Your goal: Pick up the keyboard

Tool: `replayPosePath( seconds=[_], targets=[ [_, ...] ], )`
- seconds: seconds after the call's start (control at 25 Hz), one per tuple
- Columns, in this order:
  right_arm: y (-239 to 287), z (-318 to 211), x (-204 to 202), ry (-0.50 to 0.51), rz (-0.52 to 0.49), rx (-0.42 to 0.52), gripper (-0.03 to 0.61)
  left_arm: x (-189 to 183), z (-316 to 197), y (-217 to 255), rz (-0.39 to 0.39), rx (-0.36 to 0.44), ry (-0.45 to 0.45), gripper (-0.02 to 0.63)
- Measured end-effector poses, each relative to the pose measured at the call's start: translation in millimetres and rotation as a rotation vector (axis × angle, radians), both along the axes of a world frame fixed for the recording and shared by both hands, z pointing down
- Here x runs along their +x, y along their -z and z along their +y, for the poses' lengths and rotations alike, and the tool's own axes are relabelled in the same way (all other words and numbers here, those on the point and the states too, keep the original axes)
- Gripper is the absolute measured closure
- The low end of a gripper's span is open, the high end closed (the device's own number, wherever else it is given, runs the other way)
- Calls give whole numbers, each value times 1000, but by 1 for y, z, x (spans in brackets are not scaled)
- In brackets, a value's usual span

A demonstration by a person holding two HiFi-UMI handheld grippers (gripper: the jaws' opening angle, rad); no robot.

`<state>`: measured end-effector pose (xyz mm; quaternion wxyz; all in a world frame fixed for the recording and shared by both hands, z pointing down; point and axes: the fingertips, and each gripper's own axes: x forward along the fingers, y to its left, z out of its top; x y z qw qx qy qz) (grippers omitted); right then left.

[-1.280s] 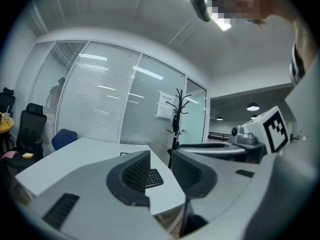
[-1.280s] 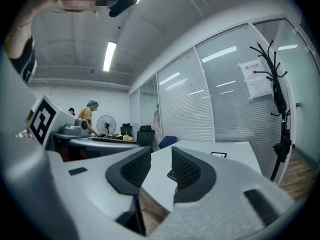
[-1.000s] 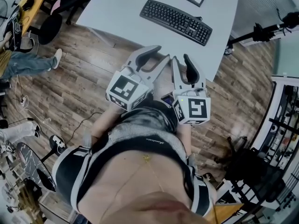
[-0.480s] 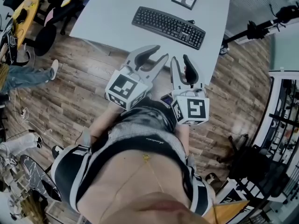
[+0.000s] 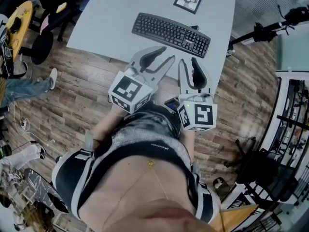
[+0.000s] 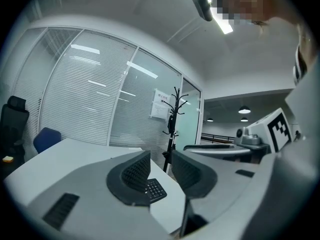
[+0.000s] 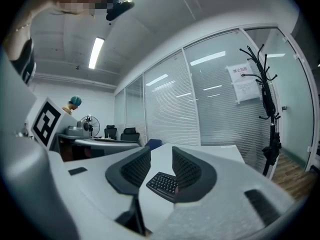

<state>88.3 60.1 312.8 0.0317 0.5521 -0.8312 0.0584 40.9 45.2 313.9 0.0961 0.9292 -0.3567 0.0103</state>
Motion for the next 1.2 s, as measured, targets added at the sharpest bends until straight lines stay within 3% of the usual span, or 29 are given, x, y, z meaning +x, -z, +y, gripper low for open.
replayPosePath(
  seconds=[0.56, 1.2],
  targets=[
    [-6, -63, 0, -47, 12, -15, 445, 1, -66, -4, 16, -16, -57, 505],
    [-7, -99, 0, -96, 30, -22, 445, 9, -102, -5, 34, -32, -132, 505]
  ],
)
